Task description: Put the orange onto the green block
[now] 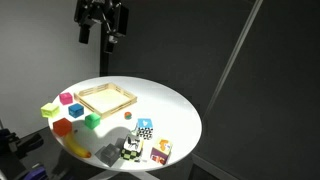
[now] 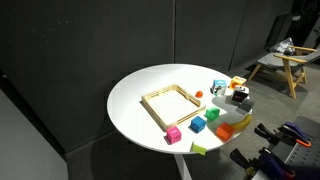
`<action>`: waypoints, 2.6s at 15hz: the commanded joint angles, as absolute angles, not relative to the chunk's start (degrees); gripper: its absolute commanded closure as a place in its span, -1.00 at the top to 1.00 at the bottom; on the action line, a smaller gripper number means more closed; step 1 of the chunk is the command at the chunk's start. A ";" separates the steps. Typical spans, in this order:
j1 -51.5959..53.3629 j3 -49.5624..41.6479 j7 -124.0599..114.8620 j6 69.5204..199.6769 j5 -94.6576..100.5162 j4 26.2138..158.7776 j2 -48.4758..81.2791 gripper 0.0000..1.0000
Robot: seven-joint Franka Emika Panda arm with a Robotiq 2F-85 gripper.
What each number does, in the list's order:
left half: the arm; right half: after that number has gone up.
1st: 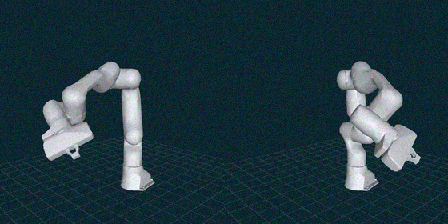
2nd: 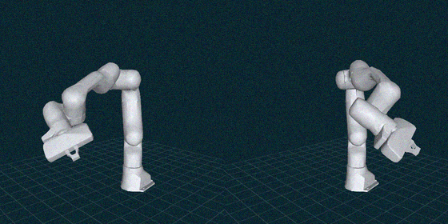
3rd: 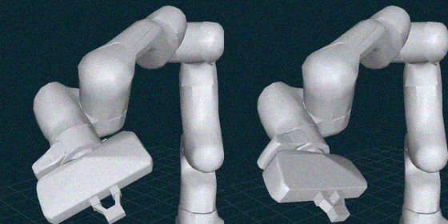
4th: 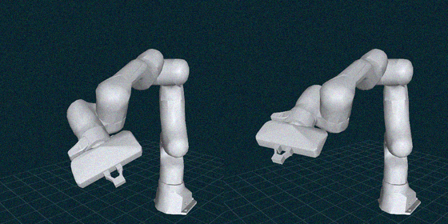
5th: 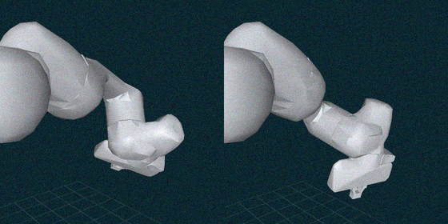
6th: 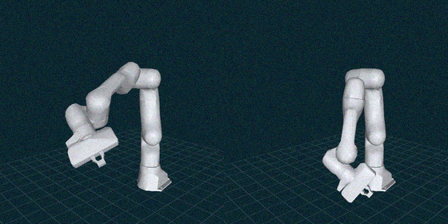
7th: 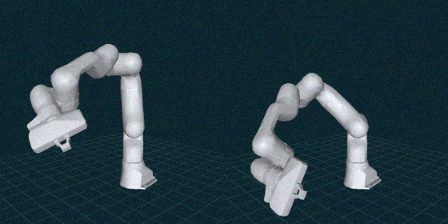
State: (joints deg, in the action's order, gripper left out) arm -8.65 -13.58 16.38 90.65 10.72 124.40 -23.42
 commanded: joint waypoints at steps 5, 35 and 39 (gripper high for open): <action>-8.68 -13.44 16.35 90.59 10.75 124.46 -23.25 1.00; -3.94 -8.95 16.55 105.27 10.46 134.84 -24.12 1.00; -3.37 -8.32 16.83 110.86 10.06 139.57 -24.31 1.00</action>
